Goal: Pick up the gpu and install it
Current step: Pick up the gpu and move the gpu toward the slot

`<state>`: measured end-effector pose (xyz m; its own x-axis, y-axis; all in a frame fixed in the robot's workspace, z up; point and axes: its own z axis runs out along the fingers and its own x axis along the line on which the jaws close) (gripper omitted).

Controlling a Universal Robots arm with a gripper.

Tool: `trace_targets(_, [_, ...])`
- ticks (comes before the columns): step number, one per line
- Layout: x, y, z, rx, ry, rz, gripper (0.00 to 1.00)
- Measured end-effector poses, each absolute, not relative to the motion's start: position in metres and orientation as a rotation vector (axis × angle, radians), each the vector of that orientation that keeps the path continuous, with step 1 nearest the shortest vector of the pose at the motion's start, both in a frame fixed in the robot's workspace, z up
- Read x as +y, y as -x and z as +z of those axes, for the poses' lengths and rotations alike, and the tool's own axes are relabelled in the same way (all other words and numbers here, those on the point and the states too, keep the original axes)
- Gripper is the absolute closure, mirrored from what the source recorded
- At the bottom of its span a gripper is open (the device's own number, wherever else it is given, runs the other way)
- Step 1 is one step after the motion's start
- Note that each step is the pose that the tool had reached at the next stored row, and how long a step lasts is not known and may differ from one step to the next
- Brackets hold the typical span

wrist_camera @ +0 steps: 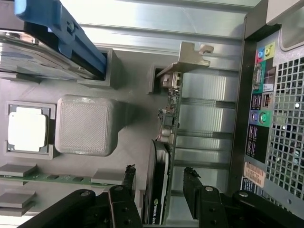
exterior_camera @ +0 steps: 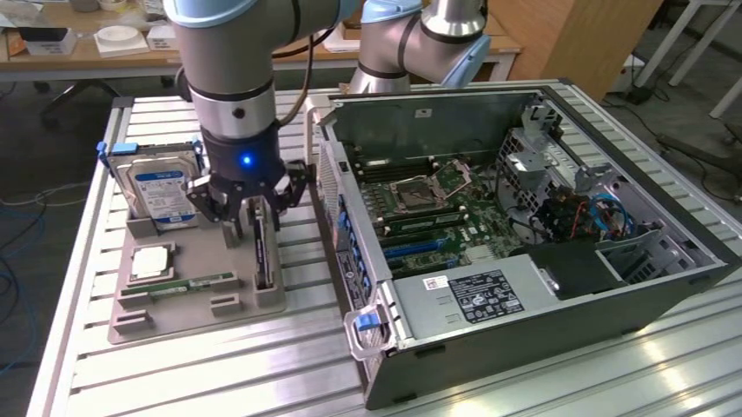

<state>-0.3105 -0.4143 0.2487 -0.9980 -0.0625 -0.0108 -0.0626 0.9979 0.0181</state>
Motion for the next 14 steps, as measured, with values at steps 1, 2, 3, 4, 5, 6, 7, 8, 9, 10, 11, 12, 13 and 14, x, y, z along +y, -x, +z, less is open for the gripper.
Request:
trace_targets(1, [-0.414,0.31,0.248,3.13,0.098,0.029,0.47])
trace_targets(2, [-0.414,0.31,0.247,3.13,0.098,0.029,0.47])
trace_targets(3, [-0.414,0.31,0.246,3.13,0.098,0.029,0.47])
trace_targets(4, [-0.414,0.31,0.246,3.13,0.098,0.029,0.47])
trace_targets(5, [-0.414,0.31,0.245,3.13,0.098,0.029,0.47])
trace_targets(6, [-0.414,0.31,0.244,3.13,0.098,0.029,0.47])
trace_targets(7, [-0.414,0.31,0.243,3.13,0.096,0.029,0.47])
trace_targets(8, [-0.414,0.31,0.242,3.13,0.093,0.029,0.47])
trace_targets(9, [-0.414,0.31,0.241,3.13,0.089,0.029,0.47])
trace_targets(10, [-0.414,0.31,0.241,3.13,0.085,0.029,0.47])
trace_targets(11, [-0.414,0.311,0.24,3.13,0.076,0.029,0.47])
trace_targets(12, [-0.415,0.311,0.239,3.13,0.066,0.029,0.47])
trace_targets(13, [-0.415,0.311,0.238,3.131,0.05,0.028,0.47])
trace_targets(14, [-0.415,0.311,0.238,3.131,0.034,0.029,0.47])
